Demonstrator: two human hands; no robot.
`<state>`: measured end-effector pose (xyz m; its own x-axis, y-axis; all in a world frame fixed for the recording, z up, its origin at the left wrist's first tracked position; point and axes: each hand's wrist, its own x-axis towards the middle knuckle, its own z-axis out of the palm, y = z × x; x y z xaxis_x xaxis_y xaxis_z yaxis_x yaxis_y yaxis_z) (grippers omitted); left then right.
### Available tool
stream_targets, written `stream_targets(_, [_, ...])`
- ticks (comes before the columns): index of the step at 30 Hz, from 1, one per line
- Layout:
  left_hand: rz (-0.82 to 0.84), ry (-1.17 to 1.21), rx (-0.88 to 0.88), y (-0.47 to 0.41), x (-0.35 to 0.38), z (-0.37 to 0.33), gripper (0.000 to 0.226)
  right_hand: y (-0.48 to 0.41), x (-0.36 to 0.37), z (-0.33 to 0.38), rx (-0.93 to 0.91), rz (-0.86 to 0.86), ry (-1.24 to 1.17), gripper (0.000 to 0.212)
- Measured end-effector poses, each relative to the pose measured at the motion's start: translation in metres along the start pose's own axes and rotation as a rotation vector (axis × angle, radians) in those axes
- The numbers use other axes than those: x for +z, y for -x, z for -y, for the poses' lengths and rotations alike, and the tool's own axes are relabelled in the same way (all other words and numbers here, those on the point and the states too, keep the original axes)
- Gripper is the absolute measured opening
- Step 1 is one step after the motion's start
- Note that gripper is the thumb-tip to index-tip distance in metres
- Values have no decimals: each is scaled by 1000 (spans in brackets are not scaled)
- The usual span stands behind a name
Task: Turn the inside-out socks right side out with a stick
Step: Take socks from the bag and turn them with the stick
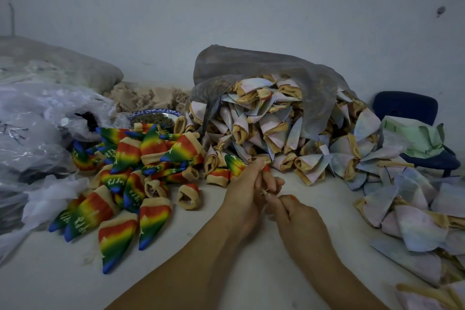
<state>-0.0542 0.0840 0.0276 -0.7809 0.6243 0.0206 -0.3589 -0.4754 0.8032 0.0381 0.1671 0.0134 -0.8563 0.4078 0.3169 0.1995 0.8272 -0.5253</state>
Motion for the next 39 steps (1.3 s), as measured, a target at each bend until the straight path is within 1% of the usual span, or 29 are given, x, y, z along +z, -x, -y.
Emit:
stream_targets(2, [-46, -33, 2, -2, -1, 2, 60, 0, -2, 0, 11, 17, -16, 38])
stream_targets(3, [-58, -25, -1, -3, -1, 3, 58, 0, -5, -1, 8, 27, 7, 42])
stream_targets(6, [-54, 60, -22, -4, -5, 4, 48, -3, -18, -5, -33, 25, 172, 67])
stream_targets(7, [-46, 102, -32, -4, -7, 3, 45, -4, -22, -6, -43, 24, 215, 73])
stream_targets(10, [-5, 191, -61, -3, -9, -2, 40, -7, -31, -13, -42, 60, 233, 78])
stream_targets(12, [30, 195, -75, -1, -8, -4, 39, -8, -35, -18, -33, 79, 218, 73])
stream_targets(14, [48, 173, -76, 1, -7, -4, 38, -7, -37, -18, -27, 95, 189, 64])
stream_targets(18, [89, 124, -56, 4, -6, -5, 48, -4, -28, -8, -96, 155, 125, 44])
stream_targets(21, [49, 59, -33, 4, -4, -3, 58, -1, -19, -1, -96, 155, 23, 35])
stream_targets(24, [-54, -64, 35, 0, -1, 1, 63, 0, -11, 3, -42, 126, -52, 34])
stream_targets(26, [-90, -145, 77, -2, -1, 4, 65, 0, -8, 3, -9, 98, -72, 35])
stream_targets(28, [-89, -236, 99, -1, -1, 5, 63, -1, -8, 1, 34, 77, -82, 35])
stream_targets(31, [-57, -305, 65, -2, -5, 6, 56, -2, -9, -5, 75, 64, -35, 40])
stream_targets(34, [-23, -322, 50, -2, -4, 6, 55, -1, -8, -7, 80, 31, -45, 42])
stream_targets(37, [0, -254, 33, -2, -5, 6, 53, -1, -6, -6, 86, 7, -60, 42])
stream_targets(39, [-9, -208, 19, -4, -6, 7, 46, -3, -7, -6, 88, 20, -29, 43])
